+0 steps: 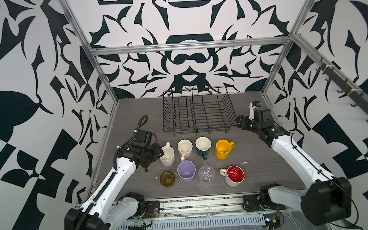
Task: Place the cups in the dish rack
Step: 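Lower the left gripper onto the white 'Simple' mug rim and close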
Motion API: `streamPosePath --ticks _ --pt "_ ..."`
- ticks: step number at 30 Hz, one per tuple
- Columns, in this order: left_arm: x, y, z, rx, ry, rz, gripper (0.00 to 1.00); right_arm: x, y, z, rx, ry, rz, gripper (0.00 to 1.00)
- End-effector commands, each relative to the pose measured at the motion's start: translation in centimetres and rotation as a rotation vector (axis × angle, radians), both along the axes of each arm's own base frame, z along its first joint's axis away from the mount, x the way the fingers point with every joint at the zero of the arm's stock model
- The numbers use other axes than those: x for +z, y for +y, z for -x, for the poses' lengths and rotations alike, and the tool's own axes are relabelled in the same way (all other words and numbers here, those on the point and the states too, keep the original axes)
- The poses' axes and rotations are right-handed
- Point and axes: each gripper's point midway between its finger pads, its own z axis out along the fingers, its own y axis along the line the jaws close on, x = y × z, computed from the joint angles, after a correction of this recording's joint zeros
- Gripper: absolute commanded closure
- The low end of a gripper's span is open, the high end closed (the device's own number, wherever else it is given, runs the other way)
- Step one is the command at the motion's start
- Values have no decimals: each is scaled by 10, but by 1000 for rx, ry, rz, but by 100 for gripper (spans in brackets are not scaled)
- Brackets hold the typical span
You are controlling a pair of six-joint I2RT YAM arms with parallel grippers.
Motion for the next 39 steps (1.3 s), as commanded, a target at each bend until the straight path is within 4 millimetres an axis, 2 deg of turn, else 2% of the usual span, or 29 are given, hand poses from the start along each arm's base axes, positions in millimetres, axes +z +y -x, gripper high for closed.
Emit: streamPosePath --ticks 1,8,12,21,27,31,36,39 --pt "-5 -1 -4 13 1 -17 30 8 1 2 -1 -23 -17 17" --pt "-19 -4 -6 10 32 -45 35 4 2 3 1 -17 -23 17" --pt "-29 -6 -4 12 57 -42 42 1 3 2 5 -11 -28 17" --pt "-36 -6 -5 20 65 -50 54 -2 4 2 6 -5 -30 17" --pt "-35 -5 -3 22 60 -53 70 -3 3 2 5 -2 -28 17" --pt "-32 -3 -3 27 55 -58 76 -4 5 0 5 -4 -45 17" --pt "-23 4 0 31 43 -86 84 -4 8 -3 12 -3 -58 18" --pt "-15 8 2 31 30 -100 92 -3 10 -5 14 -6 -66 18"
